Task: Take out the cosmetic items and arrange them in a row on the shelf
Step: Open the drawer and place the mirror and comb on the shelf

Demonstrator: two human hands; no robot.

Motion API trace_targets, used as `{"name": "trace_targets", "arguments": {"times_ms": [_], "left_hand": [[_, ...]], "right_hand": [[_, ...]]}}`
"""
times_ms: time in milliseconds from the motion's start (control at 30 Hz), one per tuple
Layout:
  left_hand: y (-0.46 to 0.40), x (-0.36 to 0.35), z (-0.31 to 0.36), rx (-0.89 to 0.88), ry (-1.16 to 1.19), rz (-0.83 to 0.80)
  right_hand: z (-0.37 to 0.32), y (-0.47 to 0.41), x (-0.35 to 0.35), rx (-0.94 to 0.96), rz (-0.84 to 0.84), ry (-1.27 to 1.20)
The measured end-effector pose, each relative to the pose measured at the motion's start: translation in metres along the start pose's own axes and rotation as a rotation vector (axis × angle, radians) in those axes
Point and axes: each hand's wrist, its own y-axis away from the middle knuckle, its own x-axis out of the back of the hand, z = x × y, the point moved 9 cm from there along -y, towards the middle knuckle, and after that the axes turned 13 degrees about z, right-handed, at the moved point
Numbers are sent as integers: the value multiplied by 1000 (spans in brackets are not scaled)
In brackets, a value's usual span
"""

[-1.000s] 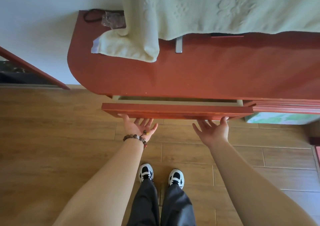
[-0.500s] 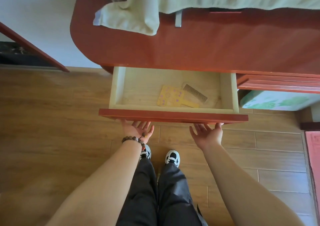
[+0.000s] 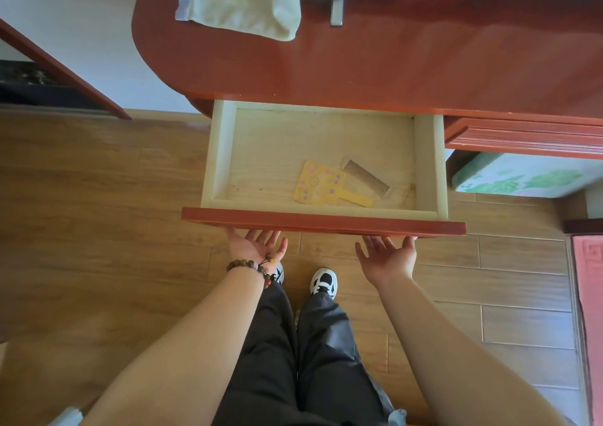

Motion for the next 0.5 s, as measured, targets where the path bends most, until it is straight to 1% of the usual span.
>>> {"name": "trace_targets", "arguments": {"times_ms": [167, 233, 267, 300, 367, 400, 433, 467, 500], "left_hand": [[1, 10, 1, -15, -48, 27], [5, 15, 0, -37, -157, 55], [9, 15, -1, -49, -265, 63], [15, 14, -3, -72, -422, 64], [34, 7, -9, -134, -884, 34], [47, 1, -14, -160, -1121, -7], [62, -7, -17, -196, -1299, -65], [77, -17, -18, -247, -1411, -137], [93, -29, -18, -310, -1467, -216]], "right_hand": [[6, 1, 10, -10, 13, 33], [4, 1, 13, 17, 40, 131], [3, 0, 16, 36, 76, 222], [1, 0, 19, 53, 114, 333], [-3, 7, 22, 95, 153, 606], [-7, 15, 21, 126, 143, 753], [-11, 26, 16, 154, 101, 882], [-14, 39, 9, 173, 30, 987], [-16, 56, 1, 170, -58, 1064]]}}
